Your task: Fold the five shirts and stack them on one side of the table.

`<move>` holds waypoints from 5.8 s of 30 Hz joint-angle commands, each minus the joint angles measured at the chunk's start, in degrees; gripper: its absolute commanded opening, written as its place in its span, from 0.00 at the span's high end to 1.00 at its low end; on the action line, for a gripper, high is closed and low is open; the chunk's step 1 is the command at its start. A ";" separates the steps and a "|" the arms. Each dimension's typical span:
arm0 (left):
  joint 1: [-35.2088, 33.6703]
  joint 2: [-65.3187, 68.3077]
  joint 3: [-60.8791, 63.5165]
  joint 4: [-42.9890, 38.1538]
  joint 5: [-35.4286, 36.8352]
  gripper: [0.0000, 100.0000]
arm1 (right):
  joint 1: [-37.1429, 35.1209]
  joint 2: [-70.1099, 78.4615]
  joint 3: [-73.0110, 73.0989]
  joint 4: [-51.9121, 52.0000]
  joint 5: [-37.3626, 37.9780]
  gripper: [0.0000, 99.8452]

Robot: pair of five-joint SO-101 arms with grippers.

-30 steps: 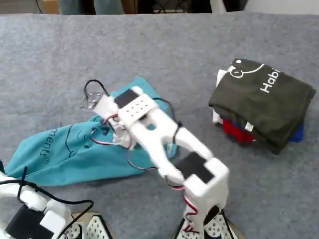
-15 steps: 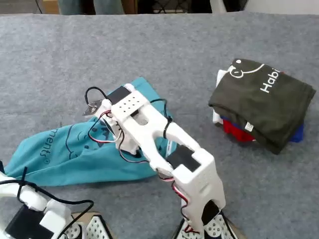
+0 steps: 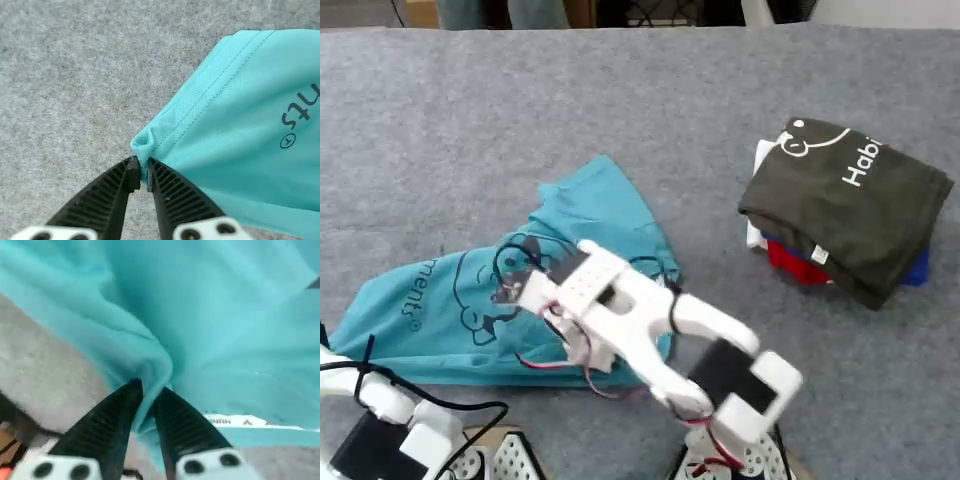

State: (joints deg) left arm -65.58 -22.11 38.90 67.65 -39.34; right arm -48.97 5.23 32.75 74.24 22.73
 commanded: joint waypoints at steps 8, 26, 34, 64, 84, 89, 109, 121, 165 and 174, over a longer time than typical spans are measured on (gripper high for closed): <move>1.45 -1.76 -0.75 -0.35 -0.35 0.97 | -0.88 -10.33 4.97 -0.53 -1.05 0.70; 5.05 -1.76 -0.84 -0.35 -0.26 0.97 | -0.62 -28.09 5.23 7.21 -1.05 0.91; 4.97 -1.58 -0.75 -0.62 -0.35 0.97 | -0.62 -36.35 4.97 6.51 -1.05 0.84; 4.97 -1.85 -0.48 -2.73 -0.26 0.97 | 4.04 -10.51 -14.81 6.95 -6.24 0.84; 4.97 -1.85 -0.48 -2.73 -0.26 0.97 | 4.13 -20.09 -14.55 15.30 -10.73 0.96; 4.97 -1.85 -0.48 -2.73 -0.26 0.97 | 4.13 -21.58 -14.46 15.30 -10.73 0.96; 4.97 -1.85 -0.48 -2.73 -0.26 0.97 | 4.13 -21.49 -5.23 -1.23 -19.60 0.94; 4.88 -1.85 -0.48 -2.73 -0.26 0.97 | 3.87 -14.11 -5.58 -8.53 -21.71 0.81; 5.14 -1.85 -0.04 -2.81 -0.26 0.97 | 0.44 13.93 -20.62 -9.49 -26.55 0.90; 5.14 -1.85 0.04 -2.81 -0.26 0.97 | 6.59 13.93 -25.45 -0.97 -26.46 0.97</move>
State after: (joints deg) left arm -61.10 -22.11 39.25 65.71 -39.34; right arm -45.19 19.30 11.21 70.20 -3.74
